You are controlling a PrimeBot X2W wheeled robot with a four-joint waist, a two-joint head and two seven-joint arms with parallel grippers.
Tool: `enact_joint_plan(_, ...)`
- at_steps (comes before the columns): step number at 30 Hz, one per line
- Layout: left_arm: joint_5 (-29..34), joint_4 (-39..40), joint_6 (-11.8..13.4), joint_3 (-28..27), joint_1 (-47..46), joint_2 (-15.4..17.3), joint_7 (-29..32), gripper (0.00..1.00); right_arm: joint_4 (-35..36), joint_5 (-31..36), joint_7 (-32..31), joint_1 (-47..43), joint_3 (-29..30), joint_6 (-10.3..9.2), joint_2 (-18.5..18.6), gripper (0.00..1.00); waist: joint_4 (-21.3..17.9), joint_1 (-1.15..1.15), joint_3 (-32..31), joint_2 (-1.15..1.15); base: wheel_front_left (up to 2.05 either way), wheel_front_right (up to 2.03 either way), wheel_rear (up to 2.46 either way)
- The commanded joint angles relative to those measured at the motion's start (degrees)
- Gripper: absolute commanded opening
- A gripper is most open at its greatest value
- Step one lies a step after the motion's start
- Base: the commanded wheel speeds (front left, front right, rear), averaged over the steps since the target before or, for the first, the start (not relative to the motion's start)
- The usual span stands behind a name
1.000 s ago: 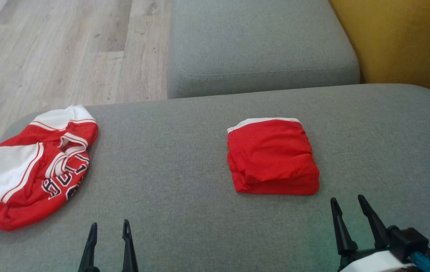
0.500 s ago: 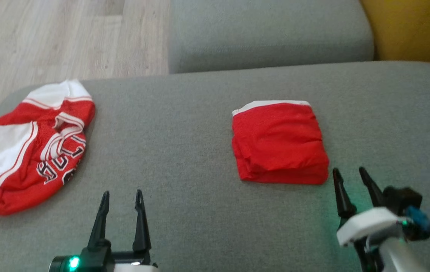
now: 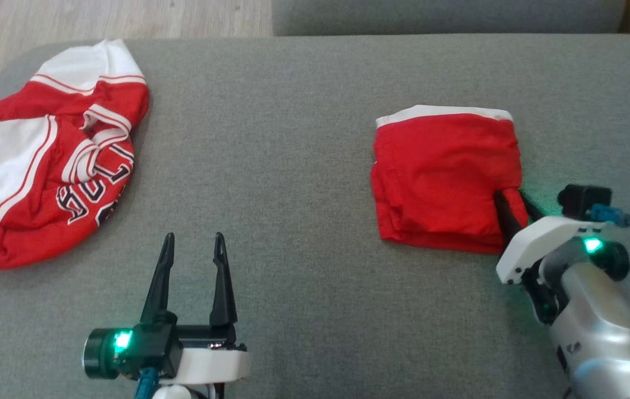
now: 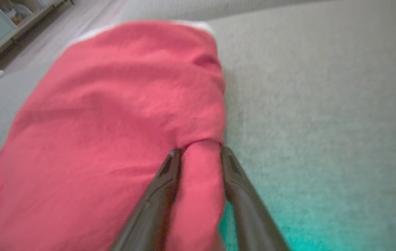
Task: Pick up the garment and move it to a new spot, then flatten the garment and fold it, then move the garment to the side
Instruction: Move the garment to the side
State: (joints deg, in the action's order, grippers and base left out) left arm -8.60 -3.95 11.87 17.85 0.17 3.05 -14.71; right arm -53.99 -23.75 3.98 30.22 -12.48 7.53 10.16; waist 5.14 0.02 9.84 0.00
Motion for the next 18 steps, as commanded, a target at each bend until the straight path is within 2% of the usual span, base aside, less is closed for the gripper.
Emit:
enact_joint_plan(1,-0.5,1.5,0.4,-1.3,-2.1,-0.2,-0.3,1.00,0.8,-0.6,-0.2,1.0,-1.6,-0.04,-0.1,0.00,0.3,-0.02,0.5,0.00,0.00,0.00,0.00)
enact_joint_plan(5,-0.7,1.6,1.0,-1.0,-2.8,-0.2,-0.3,1.00,-0.2,-3.3,0.5,2.7,-4.0,-0.04,1.1,0.00,-0.3,-0.02,1.2,0.00,0.00,0.00,0.00)
enact_joint_plan(8,-0.7,2.1,1.2,-0.9,-3.3,-0.2,-0.3,1.00,0.2,-4.1,1.4,4.3,-5.6,-0.04,4.0,0.00,-1.7,-0.02,2.3,0.00,0.00,0.00,0.00)
enact_joint_plan(18,0.8,3.3,0.2,-0.2,-8.5,-0.2,-0.3,1.00,2.7,-4.7,-1.1,11.8,-7.1,-0.04,21.7,0.00,-8.2,-0.02,11.6,0.00,0.00,0.00,0.00)
